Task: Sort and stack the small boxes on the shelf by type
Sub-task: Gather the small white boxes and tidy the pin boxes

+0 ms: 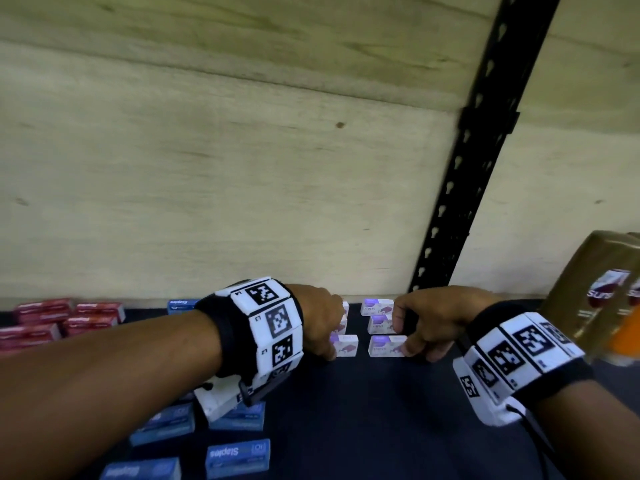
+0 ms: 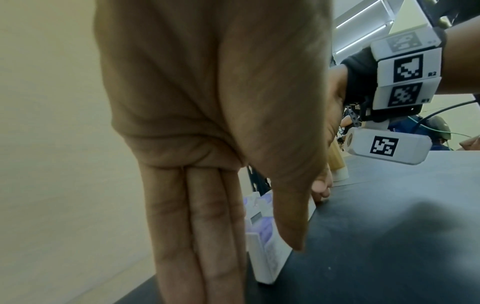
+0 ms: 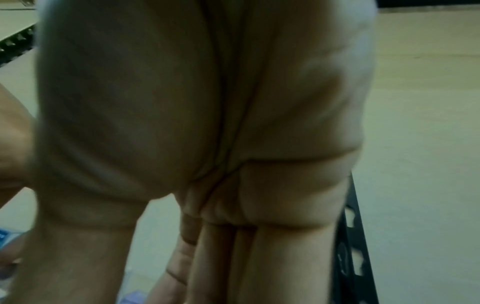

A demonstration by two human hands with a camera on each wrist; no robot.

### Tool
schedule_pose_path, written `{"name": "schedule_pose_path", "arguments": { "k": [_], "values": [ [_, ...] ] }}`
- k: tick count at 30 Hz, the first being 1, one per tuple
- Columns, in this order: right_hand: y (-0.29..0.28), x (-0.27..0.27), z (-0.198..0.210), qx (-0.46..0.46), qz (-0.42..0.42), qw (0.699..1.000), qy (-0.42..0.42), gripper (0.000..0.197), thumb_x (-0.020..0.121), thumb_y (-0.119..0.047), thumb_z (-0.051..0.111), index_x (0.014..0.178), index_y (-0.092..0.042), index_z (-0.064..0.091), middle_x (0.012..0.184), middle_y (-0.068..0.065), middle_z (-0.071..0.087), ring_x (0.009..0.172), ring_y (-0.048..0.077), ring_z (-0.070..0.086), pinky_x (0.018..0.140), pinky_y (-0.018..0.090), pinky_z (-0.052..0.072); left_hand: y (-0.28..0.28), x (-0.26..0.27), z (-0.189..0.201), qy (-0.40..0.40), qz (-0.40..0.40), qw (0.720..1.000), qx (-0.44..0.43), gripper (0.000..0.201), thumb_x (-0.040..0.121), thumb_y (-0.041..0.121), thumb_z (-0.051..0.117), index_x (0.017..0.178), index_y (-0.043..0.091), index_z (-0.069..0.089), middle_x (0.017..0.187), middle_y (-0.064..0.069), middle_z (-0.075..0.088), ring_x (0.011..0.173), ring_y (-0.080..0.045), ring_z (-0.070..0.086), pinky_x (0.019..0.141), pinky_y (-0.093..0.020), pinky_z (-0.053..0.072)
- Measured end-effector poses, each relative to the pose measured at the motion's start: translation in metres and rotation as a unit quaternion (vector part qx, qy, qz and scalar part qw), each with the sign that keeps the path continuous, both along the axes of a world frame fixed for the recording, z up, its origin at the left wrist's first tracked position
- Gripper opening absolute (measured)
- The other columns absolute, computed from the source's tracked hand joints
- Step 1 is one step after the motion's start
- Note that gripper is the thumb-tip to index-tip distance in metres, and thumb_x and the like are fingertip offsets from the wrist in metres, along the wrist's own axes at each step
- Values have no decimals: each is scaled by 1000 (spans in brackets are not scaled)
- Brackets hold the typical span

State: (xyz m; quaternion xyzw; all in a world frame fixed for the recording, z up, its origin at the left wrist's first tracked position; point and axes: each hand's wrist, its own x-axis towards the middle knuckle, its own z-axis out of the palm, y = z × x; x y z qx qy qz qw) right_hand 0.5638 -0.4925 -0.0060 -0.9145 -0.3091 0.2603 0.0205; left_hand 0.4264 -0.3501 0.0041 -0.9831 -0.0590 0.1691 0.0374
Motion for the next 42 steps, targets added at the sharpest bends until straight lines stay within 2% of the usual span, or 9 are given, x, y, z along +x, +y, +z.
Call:
{"name": "schedule_pose_path", "arguments": {
  "k": [2, 4, 6, 8, 12, 17, 25, 33, 42],
  "values": [
    [-2, -6, 10, -13, 3, 1000, -18, 26, 84, -28, 77, 99, -22, 57, 74, 6, 69, 57, 18, 63, 63, 28, 55, 5, -5, 3, -3, 13, 1000, 2, 53, 91, 49, 60, 127, 13, 44, 86, 1, 53, 76, -16, 53, 67, -28, 44],
    [-1, -12, 20, -21, 22, 997, -75, 29, 87, -37, 72, 104, -15, 63, 80, 8, 72, 61, 18, 60, 68, 31, 54, 13, -15, 10, -31, 13, 999, 7, 49, 90, 56, 58, 121, 19, 48, 102, 0, 57, 90, -21, 56, 75, -33, 47],
    [3, -21, 30, -4, 61, 987, -150, 36, 88, -46, 67, 108, -16, 64, 92, -2, 68, 73, 14, 59, 78, 30, 51, 22, -32, 21, -76, 6, 997, 21, 44, 90, 60, 53, 116, 25, 49, 96, 5, 54, 86, -19, 53, 72, -32, 43],
    [11, -36, 38, 45, 105, 978, -175, 31, 87, -53, 66, 105, -29, 57, 97, -11, 61, 87, 11, 58, 84, 29, 48, 33, -53, 33, -122, -7, 991, 52, 45, 90, 64, 48, 119, 29, 48, 99, 8, 59, 87, -18, 55, 71, -31, 41],
    [42, -85, 51, 123, 182, 963, -154, 30, 89, -54, 62, 109, -34, 54, 102, -13, 61, 84, 5, 56, 76, 24, 42, 62, -108, 51, -182, 2, 980, 80, 43, 92, 64, 43, 120, 32, 47, 111, 12, 63, 92, -13, 59, 73, -30, 47],
    [96, -156, 58, 148, 295, 928, -175, 45, 89, -58, 59, 124, -33, 49, 117, -8, 55, 103, 13, 55, 90, 29, 46, 94, -193, 57, -220, 73, 966, 118, 40, 92, 63, 41, 116, 32, 49, 112, 15, 61, 96, -11, 60, 77, -32, 51],
    [176, -276, 54, 168, 425, 873, -172, 61, 91, -59, 55, 138, -26, 38, 125, 0, 46, 114, 18, 46, 95, 33, 43, 135, -333, 40, -206, 235, 937, 157, 42, 91, 66, 42, 114, 32, 50, 110, 11, 64, 93, -16, 60, 80, -32, 48],
    [235, -367, 34, 174, 510, 832, -130, 78, 92, -60, 53, 151, -22, 20, 149, 8, 32, 137, 26, 32, 110, 43, 36, 170, -440, 11, -206, 397, 887, 115, 58, 87, 74, 36, 133, 38, 42, 139, 8, 52, 116, -19, 55, 94, -37, 45],
    [262, -418, -1, 102, 550, 819, -127, 64, 93, -57, 51, 141, -18, 34, 143, 11, 35, 136, 29, 27, 108, 44, 36, 181, -504, -37, -242, 504, 829, 7, 56, 87, 72, 28, 132, 43, 45, 141, 11, 44, 123, -17, 49, 101, -43, 43]
  ]
}}
